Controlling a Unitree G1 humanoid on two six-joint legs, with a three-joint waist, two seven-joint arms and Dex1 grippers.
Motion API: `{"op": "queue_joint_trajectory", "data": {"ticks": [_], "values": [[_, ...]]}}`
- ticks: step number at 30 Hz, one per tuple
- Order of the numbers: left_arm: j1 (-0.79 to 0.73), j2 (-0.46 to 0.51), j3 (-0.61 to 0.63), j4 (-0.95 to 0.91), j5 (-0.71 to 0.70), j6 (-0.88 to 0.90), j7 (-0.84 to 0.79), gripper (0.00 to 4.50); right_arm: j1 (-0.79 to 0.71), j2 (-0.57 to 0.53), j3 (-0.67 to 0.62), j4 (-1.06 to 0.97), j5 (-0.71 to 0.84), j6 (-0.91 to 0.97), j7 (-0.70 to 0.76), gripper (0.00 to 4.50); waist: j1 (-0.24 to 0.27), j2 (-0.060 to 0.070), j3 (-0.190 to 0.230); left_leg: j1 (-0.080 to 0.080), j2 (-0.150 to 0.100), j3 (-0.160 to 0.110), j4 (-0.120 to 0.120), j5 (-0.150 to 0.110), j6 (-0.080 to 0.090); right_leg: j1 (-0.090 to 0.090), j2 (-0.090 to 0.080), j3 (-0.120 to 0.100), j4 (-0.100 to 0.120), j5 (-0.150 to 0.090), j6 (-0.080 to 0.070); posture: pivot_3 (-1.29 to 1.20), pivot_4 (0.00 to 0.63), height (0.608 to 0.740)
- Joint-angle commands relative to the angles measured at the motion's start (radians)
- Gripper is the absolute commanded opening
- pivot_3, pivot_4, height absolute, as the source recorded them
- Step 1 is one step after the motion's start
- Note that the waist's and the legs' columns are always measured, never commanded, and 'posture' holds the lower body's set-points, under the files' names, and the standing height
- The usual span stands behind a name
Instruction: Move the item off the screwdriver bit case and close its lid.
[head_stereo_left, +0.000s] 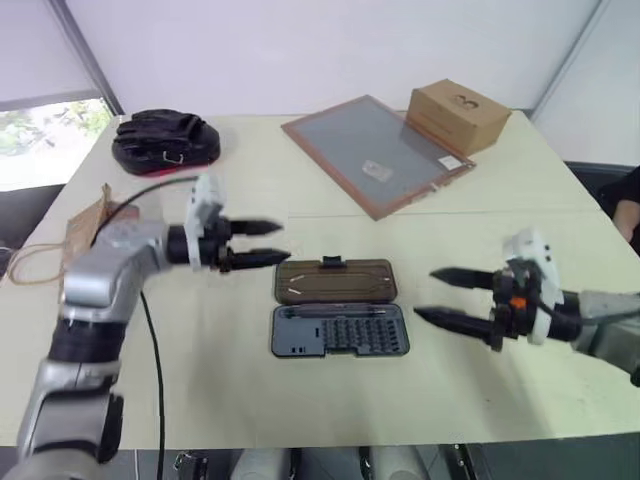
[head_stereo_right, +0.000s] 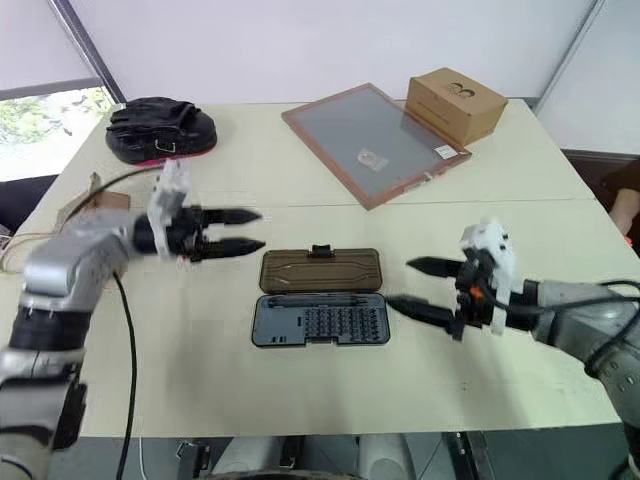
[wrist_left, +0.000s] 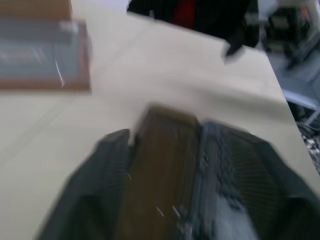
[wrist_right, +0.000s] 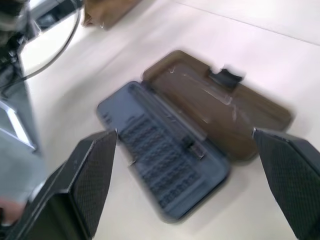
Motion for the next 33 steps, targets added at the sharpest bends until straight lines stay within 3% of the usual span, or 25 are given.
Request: {"op": "queue_joint_trajectory", "data": {"ticks": [1,3,4,10,24,33], "values": [[0.09,0.046,0.011,-0.189,-0.006,-0.017,0.024,1.16,-0.092,0.016,0.107,0.09,-0.14,-0.075,-0.003,4.5,0.004,0.0,0.0,0.0,0.0,0.0,0.0,0.0,0.0,0.0,0.0,0.0,0.0,0.0,0.0,0.0,0.15,0.74],[0.182,0.073,0.001,-0.236,0.021,-0.059,0.019,0.27,-0.169,0.031,0.189,0.17,-0.229,-0.12,0.013,4.5,-0.001,0.001,0.0,0.0,0.0,0.001,0.0,0.0,0.0,-0.001,0.0,0.0,0.0,0.0,0.0,0.0,0.15,0.74],[0.222,0.084,-0.008,-0.243,0.044,-0.098,0.015,0.06,-0.204,0.043,0.221,0.208,-0.26,-0.137,0.024,4.5,-0.002,0.002,0.0,0.0,0.0,0.001,-0.001,0.0,-0.001,-0.001,-0.001,0.001,0.0,0.0,0.0,0.0,0.15,0.74],[0.294,0.055,-0.062,-0.247,0.095,-0.167,0.074,0.06,-0.331,0.111,0.351,0.353,-0.408,-0.224,0.088,4.5,0.004,0.002,0.0,0.0,0.0,0.002,-0.002,0.0,-0.001,-0.002,0.0,0.002,0.0,0.0,-0.001,0.0,0.15,0.74],[0.287,0.043,-0.273,-0.071,0.337,-0.364,0.08,0.06,-0.483,0.27,0.437,0.604,-0.58,-0.296,0.153,4.5,-0.001,0.003,0.0,-0.001,0.0,0.002,-0.002,0.0,-0.001,-0.003,0.0,0.002,-0.001,0.0,-0.001,0.0,0.15,0.74],[0.304,0.038,-0.283,-0.095,0.336,-0.299,0.119,0.06,-0.544,0.283,0.523,0.766,-0.697,-0.362,0.262,4.5,-0.003,0.004,-0.001,0.0,-0.001,0.002,-0.002,0.0,0.0,-0.002,0.0,0.002,-0.001,0.0,-0.001,0.0,0.15,0.74]]}}
